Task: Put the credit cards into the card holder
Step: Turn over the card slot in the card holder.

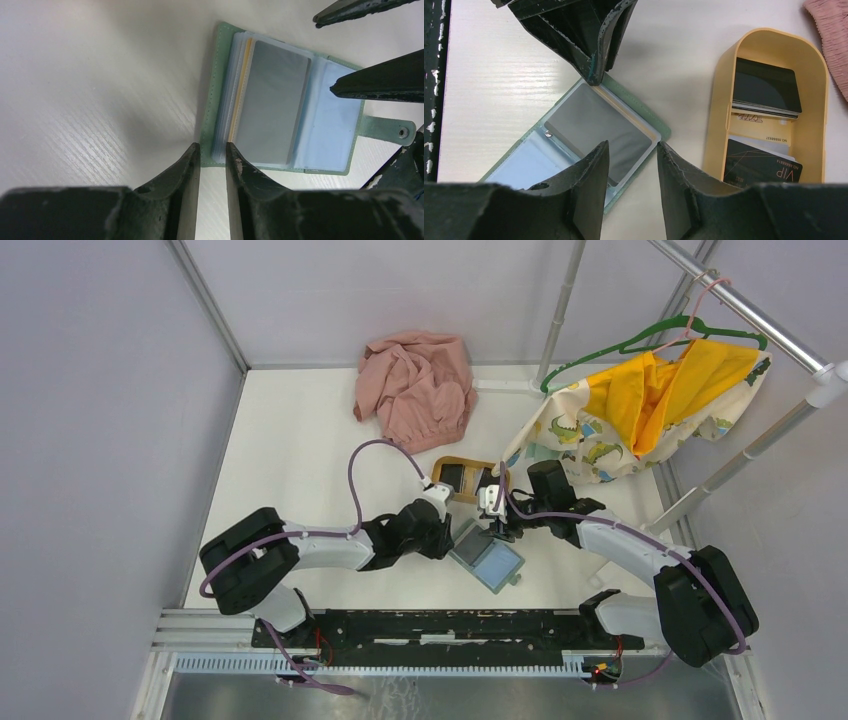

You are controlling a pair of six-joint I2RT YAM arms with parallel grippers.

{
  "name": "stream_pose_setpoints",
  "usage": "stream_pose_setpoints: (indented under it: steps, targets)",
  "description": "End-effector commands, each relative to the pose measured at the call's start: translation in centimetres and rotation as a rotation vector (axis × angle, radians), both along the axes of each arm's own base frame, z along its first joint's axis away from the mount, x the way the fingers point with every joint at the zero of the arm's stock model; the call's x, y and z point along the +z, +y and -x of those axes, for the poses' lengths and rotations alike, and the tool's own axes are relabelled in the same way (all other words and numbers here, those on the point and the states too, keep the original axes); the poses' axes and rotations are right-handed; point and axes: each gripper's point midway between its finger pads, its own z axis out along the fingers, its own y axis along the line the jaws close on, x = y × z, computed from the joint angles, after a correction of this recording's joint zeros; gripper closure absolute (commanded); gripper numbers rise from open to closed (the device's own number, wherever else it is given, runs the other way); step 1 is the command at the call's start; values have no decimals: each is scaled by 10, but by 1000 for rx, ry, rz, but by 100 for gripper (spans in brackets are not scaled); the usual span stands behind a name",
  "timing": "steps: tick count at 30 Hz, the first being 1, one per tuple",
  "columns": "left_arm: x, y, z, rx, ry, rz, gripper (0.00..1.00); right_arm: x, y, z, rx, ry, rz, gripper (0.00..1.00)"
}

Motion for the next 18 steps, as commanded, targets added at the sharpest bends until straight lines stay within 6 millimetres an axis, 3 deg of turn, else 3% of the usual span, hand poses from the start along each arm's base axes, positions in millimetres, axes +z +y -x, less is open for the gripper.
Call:
stream_pose_setpoints:
  steps: [1,12,18]
  targets:
    - [1,-2,9,12,47,62,69,21,6,-15,-8,-47,-37,54]
    - [16,-17,44,-124,127,248,70,27,3,-17,-25,-45,-63,54]
    - [31,-10,43,-108,70,284,69,32,3,-17,-25,-45,-81,54]
